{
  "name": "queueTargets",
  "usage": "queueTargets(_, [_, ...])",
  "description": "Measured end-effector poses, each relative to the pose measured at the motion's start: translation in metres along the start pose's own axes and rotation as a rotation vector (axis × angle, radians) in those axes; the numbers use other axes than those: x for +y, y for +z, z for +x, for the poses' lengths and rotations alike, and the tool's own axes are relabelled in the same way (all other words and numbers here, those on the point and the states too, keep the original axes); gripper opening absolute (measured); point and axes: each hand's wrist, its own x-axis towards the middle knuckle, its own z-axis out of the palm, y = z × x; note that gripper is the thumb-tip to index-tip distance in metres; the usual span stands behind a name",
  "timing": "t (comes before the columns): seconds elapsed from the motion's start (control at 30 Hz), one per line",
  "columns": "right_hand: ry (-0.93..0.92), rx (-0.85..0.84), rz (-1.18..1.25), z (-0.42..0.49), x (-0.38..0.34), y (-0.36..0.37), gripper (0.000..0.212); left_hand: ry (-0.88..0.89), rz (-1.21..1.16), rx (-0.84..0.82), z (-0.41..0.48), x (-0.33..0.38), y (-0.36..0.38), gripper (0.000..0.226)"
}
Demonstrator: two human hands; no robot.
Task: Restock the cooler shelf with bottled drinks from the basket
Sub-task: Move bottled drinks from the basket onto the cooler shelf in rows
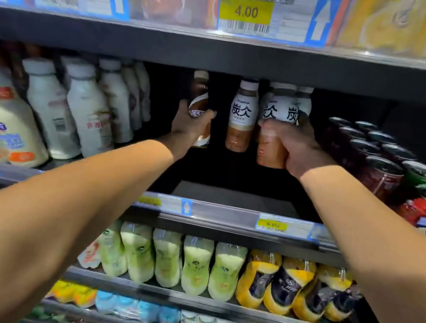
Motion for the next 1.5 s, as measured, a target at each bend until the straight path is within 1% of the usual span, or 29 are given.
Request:
queueTargets(0.07, [0.006, 0.028, -0.040, 0.011, 0.006, 0.000, 0.065, 0.057, 0.055, -0.052, 0.011, -0.006, 0.006, 0.043])
queueTargets(0.13, [0.013, 0.039, -0.040, 0.019, 0.012, -0.002, 0.063, 0.095, 0.104, -0.103, 0.022, -0.014, 0.013, 0.042])
queueTargets(0.23, [-0.010, 0.007, -0.047, 0.030, 0.017, -0.003, 0.062, 0.124, 0.155, -0.154, 0.039, -0.022, 0.021, 0.044])
queueTargets(0.27, [-0.020, -0.002, -0.056, 0.034, 0.018, -0.004, 0.063, 0.123, 0.194, -0.164, 0.044, -0.023, 0.023, 0.053])
queueTargets(0.33, [-0.028, -0.017, -0.094, 0.040, 0.018, -0.006, 0.063, 0.134, 0.314, -0.178, 0.053, -0.026, 0.025, 0.078])
queueTargets(0.37, [-0.028, -0.017, -0.143, 0.042, 0.018, -0.006, 0.064, 0.136, 0.346, -0.180, 0.057, -0.028, 0.025, 0.086])
queueTargets(0.4, [-0.035, -0.020, -0.201, 0.044, 0.016, -0.006, 0.064, 0.131, 0.344, -0.188, 0.059, -0.028, 0.026, 0.088])
queueTargets(0.43, [-0.045, -0.020, -0.238, 0.047, 0.016, -0.007, 0.064, 0.127, 0.325, -0.201, 0.061, -0.028, 0.027, 0.085])
queueTargets(0.53, [-0.060, -0.031, -0.243, 0.055, 0.018, -0.007, 0.065, 0.123, 0.272, -0.223, 0.066, -0.028, 0.032, 0.068])
queueTargets(0.57, [-0.066, -0.038, -0.252, 0.056, 0.019, -0.007, 0.065, 0.117, 0.258, -0.217, 0.069, -0.030, 0.033, 0.067])
queueTargets(0.67, [-0.098, -0.017, -0.290, 0.064, 0.024, -0.009, 0.074, 0.096, 0.249, -0.166, 0.076, -0.034, 0.036, 0.075])
queueTargets(0.73, [-0.101, 0.005, -0.308, 0.069, 0.027, -0.009, 0.080, 0.099, 0.262, -0.143, 0.080, -0.036, 0.039, 0.073])
queueTargets(0.8, [-0.094, 0.011, -0.339, 0.074, 0.029, -0.009, 0.082, 0.102, 0.277, -0.125, 0.083, -0.037, 0.042, 0.071])
queueTargets(0.97, [-0.082, -0.034, -0.359, 0.081, 0.028, -0.009, 0.078, 0.129, 0.296, -0.133, 0.087, -0.035, 0.047, 0.062])
queueTargets(1.13, [-0.073, -0.027, -0.353, 0.079, 0.028, -0.009, 0.079, 0.140, 0.277, -0.116, 0.088, -0.037, 0.051, 0.059])
queueTargets(1.37, [-0.062, -0.009, -0.321, 0.077, 0.028, -0.007, 0.074, 0.101, 0.246, -0.087, 0.084, -0.037, 0.054, 0.059])
queueTargets(1.5, [-0.066, 0.018, -0.337, 0.078, 0.030, -0.006, 0.072, 0.070, 0.271, -0.081, 0.080, -0.032, 0.054, 0.061])
